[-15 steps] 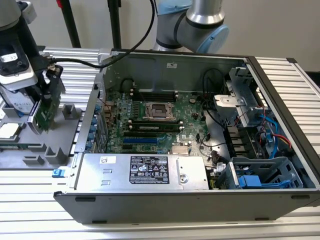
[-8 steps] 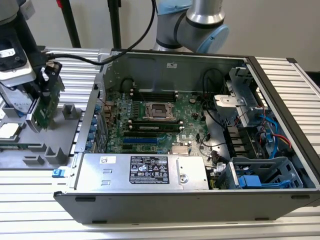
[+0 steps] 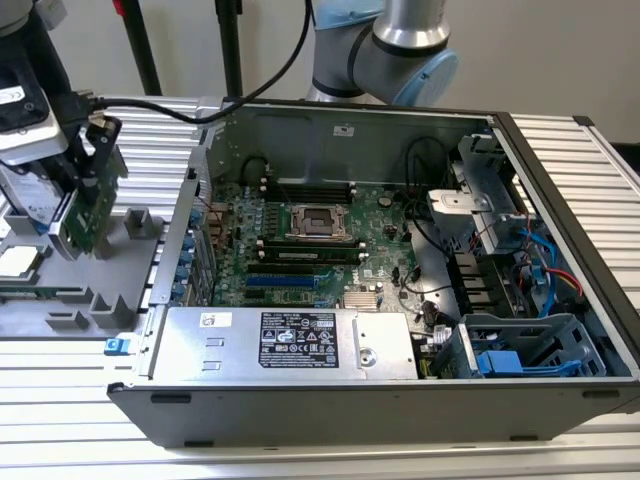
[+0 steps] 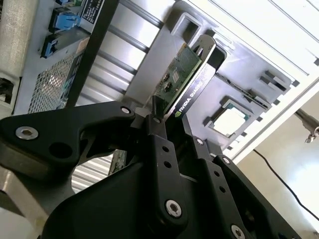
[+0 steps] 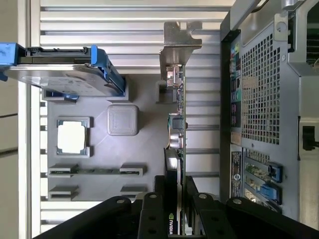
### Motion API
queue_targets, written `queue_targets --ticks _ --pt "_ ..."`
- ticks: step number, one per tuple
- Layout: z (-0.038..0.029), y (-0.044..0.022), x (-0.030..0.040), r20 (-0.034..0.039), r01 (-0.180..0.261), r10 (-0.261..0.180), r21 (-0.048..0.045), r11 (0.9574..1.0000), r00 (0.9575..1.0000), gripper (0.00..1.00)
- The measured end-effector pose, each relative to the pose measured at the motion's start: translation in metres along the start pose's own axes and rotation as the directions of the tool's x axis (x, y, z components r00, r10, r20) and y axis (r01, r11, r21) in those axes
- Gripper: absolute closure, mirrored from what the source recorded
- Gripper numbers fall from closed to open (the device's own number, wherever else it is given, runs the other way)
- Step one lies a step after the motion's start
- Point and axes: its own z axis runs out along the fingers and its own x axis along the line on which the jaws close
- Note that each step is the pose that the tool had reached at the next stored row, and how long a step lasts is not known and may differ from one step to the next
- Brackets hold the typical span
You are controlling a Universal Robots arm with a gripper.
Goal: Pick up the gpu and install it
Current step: 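Pick up the gpu and move the gpu toward the slot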
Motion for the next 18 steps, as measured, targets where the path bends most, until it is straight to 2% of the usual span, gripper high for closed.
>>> queue_targets --ticks 18 --pt "-0.0166 0.0010 -0.0002 0.0000 0.000 0.000 0.0000 1.0000 1.0000 1.00"
